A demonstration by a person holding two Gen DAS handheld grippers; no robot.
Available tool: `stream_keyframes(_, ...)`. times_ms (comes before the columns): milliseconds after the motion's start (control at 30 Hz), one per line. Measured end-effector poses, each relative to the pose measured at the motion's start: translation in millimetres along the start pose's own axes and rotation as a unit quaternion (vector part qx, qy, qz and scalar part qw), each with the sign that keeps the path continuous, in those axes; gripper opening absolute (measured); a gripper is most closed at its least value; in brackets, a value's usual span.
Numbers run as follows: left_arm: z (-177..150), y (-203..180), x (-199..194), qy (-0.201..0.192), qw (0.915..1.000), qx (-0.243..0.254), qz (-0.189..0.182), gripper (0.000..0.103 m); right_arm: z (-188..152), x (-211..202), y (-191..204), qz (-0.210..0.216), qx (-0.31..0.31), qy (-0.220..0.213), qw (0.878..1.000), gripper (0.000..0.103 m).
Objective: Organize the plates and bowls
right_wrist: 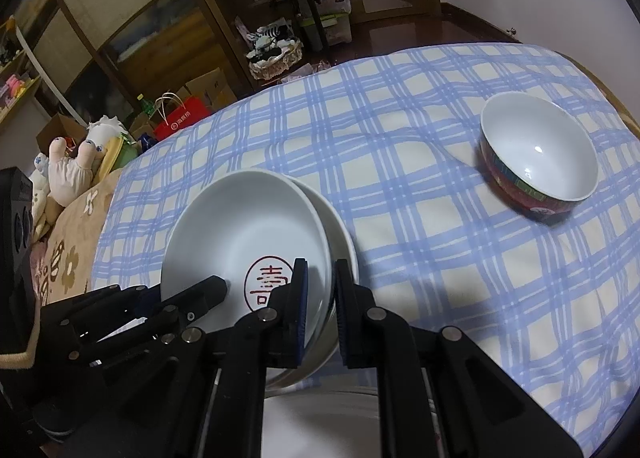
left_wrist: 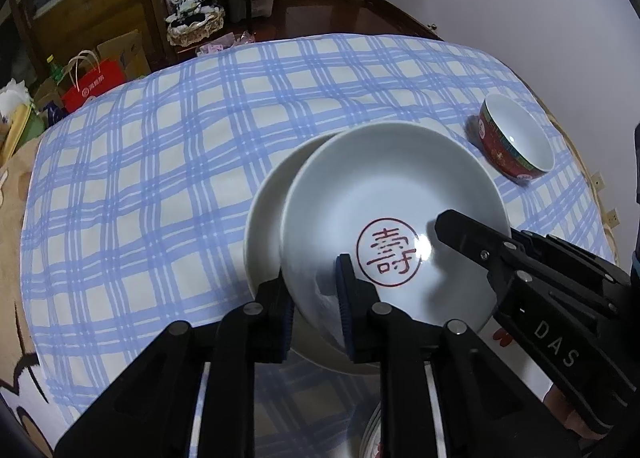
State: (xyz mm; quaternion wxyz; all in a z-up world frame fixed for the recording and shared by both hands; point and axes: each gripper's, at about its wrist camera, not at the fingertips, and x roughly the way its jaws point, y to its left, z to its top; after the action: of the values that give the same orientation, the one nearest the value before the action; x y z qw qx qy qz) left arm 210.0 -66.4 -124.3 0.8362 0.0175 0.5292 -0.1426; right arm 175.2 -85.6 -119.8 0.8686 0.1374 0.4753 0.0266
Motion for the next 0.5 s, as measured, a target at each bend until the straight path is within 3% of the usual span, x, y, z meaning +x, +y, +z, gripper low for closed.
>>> stream_keyframes(133,-1.7,-3.7,0.0,0.002,0.9999,0.008,0.012,0.022,-0.3,0.0,-2.3,0.003,0.006,0.002,1.0,0.014)
stream_keyframes(500,1.4,0.7,-2.4,0.027,0.9995,-0.006,-0.014,0.022,-2.7,2.2,-3.1,-0.001,-0.003,0.005,1.0,0.015)
